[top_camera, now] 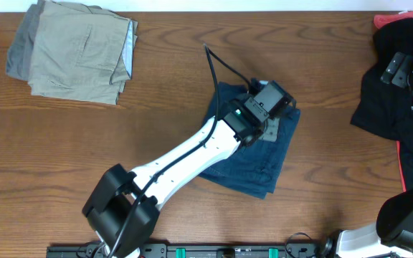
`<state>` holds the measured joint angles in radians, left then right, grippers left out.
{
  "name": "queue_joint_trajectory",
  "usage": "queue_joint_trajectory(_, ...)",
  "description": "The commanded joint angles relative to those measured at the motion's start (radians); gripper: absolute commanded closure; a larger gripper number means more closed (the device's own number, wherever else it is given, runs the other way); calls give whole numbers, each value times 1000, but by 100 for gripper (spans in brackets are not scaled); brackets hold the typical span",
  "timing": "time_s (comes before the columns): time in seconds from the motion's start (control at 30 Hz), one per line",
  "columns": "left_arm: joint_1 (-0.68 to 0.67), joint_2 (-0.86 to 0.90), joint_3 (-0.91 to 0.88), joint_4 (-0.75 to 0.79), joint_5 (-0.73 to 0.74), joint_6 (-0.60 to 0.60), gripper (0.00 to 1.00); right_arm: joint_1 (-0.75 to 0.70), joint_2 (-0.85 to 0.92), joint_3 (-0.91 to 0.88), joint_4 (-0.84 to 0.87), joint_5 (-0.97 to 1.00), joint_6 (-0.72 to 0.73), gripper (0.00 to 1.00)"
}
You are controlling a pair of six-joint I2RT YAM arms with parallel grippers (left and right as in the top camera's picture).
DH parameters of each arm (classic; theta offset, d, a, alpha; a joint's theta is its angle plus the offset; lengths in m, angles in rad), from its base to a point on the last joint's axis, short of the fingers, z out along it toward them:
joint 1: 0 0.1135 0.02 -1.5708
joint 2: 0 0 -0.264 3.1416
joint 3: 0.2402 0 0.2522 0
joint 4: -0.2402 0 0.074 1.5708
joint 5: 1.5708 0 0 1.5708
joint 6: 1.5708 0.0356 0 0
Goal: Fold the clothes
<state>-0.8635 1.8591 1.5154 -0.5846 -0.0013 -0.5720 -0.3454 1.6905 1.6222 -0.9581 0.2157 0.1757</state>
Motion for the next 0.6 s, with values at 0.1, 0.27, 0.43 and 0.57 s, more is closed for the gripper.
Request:
queue_joint_trajectory(0.1,-2,102,6,135,-33,5,83,-1,-6,12,-1,4,11,1)
queue_joint_trajectory(0.27,-2,201,6,222,-33,5,83,-1,-6,12,-1,4,11,1)
queue_joint_trajectory(0.43,1,287,6,277,-34,6,83,-1,-6,12,-1,4,11,1)
queue_joint_trajectory(0.57,1,334,6,300,-34,6,83,-1,-6,12,-1,4,11,1)
